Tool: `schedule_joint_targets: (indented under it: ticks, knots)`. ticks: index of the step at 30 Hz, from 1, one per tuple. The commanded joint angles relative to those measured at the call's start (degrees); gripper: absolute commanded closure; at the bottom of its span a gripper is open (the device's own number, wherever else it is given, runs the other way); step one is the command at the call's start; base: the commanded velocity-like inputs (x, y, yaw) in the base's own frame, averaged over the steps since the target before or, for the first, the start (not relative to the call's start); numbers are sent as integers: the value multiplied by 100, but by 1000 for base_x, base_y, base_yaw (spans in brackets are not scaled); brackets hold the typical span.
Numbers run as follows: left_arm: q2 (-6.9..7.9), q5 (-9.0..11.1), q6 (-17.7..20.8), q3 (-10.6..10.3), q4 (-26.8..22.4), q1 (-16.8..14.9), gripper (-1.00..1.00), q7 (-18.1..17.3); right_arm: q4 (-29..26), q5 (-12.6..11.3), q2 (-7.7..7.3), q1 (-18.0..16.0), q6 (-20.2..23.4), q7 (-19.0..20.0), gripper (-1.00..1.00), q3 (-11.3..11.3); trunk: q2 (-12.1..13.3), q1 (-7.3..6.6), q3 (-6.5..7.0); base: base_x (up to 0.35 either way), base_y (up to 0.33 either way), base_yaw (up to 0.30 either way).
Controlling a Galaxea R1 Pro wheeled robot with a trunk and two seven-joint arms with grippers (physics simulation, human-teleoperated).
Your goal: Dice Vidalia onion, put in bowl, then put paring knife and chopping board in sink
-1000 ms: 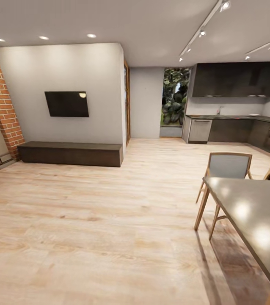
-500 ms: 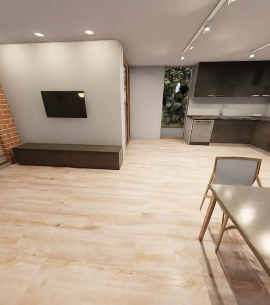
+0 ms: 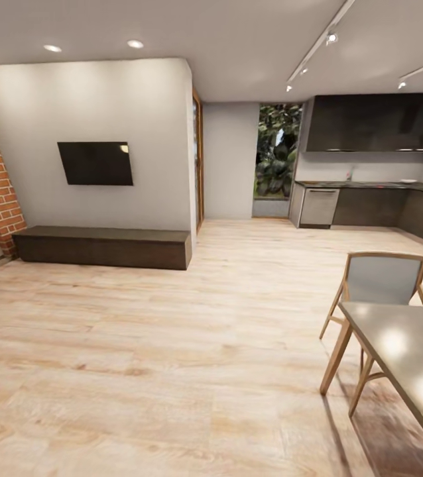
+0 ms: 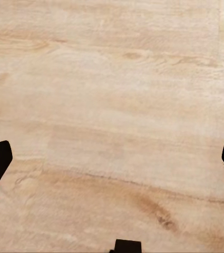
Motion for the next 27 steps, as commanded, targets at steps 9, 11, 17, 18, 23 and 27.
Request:
schedule_joint_targets:
  ticks: [9,11,17,18,23,27]
  knots:
    - [0,-7,-5,2,-9,3,-100,12,2,3,1,-3,-20,-2,-100,2,-2,3,-5,323,0,0]
    - [0,-7,-5,2,-9,3,-100,12,2,8,1,-3,-21,-2,-100,6,-2,3,-5,323,0,0]
    - [0,-7,-5,2,-9,3,-100,12,2,13,1,-3,-21,-2,-100,9,-2,3,-5,323,0,0]
    - [0,-7,-5,2,-9,3,-100,12,2,13,1,-3,-21,-2,-100,9,-2,3,-5,323,0,0]
    - [0,-7,-5,2,-9,3,-100,14,2,13,1,-3,-21,-2,-100,9,-2,3,-5,323,0,0]
    - [0,-7,-5,2,-9,3,-100,13,2,13,1,-3,-21,-2,-100,9,-2,3,-5,323,0,0]
